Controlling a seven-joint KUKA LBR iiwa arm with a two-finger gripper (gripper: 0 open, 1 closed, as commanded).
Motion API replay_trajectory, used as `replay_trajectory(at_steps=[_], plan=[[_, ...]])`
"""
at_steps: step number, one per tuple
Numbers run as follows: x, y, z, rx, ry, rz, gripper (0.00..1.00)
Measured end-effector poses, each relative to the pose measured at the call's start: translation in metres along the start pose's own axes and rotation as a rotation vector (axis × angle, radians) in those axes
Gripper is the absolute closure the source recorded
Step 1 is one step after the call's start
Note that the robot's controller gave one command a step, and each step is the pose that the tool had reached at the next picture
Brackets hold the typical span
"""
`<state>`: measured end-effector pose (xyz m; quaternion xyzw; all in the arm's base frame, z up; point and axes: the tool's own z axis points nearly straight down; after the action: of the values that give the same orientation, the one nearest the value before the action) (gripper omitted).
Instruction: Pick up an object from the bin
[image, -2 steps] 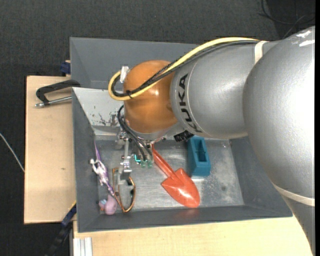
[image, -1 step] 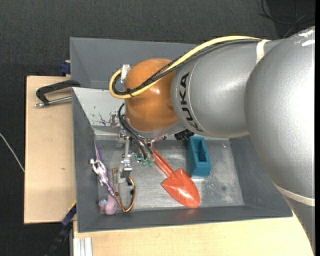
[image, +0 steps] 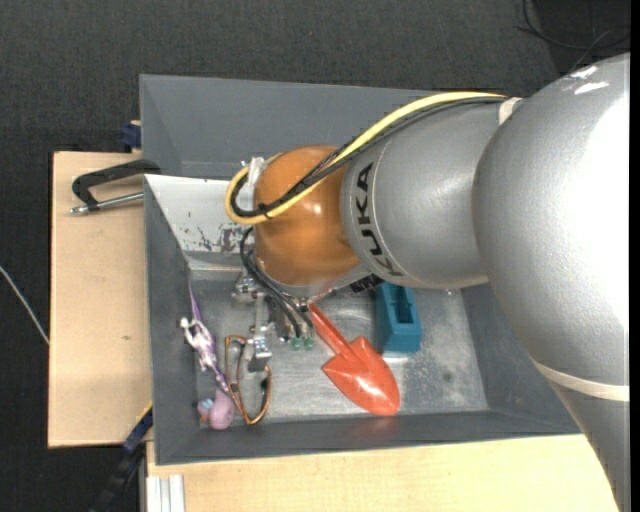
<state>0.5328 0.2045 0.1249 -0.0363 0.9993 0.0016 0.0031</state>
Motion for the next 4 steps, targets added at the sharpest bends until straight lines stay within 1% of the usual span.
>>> replay_trajectory(at_steps=[1, 2, 3, 4], plan=[[-0.012, -0.036, 0.048, -0.001, 0.011, -0.117, 1.00], [-0.012, -0.035, 0.048, -0.001, 0.011, -0.117, 1.00], [-0.023, -0.081, -0.148, 0.001, -0.001, -0.233, 1.00], [-0.023, -0.081, -0.148, 0.001, -0.001, -0.234, 1.00]])
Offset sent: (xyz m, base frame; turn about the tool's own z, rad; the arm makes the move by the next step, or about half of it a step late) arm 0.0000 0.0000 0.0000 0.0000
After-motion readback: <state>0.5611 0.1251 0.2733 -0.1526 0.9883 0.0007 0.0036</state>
